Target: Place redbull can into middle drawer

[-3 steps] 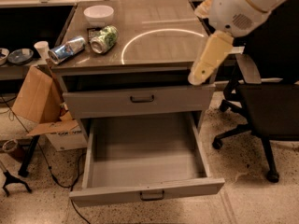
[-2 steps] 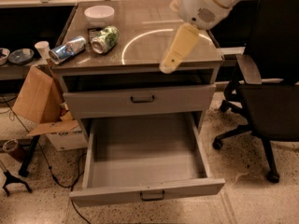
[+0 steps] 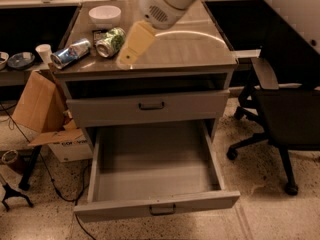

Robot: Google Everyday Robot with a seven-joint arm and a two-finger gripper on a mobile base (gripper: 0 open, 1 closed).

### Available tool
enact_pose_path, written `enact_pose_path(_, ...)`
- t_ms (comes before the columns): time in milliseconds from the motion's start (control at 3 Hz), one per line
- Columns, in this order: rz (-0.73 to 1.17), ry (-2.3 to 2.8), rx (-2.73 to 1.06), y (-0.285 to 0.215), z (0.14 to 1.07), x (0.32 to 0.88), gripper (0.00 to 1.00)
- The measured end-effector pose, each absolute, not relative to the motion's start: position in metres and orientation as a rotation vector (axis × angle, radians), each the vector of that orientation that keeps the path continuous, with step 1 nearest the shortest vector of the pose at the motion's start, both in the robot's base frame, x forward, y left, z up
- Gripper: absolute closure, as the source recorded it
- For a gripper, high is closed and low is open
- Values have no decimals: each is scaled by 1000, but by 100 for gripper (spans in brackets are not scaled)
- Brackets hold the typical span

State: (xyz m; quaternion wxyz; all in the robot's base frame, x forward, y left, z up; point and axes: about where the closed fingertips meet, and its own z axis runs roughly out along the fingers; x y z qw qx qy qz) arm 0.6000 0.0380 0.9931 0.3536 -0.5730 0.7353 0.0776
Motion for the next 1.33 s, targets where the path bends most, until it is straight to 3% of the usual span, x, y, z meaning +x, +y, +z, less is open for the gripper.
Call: enact_pose_path(1333,303,1829,-1503,75,992,603,0)
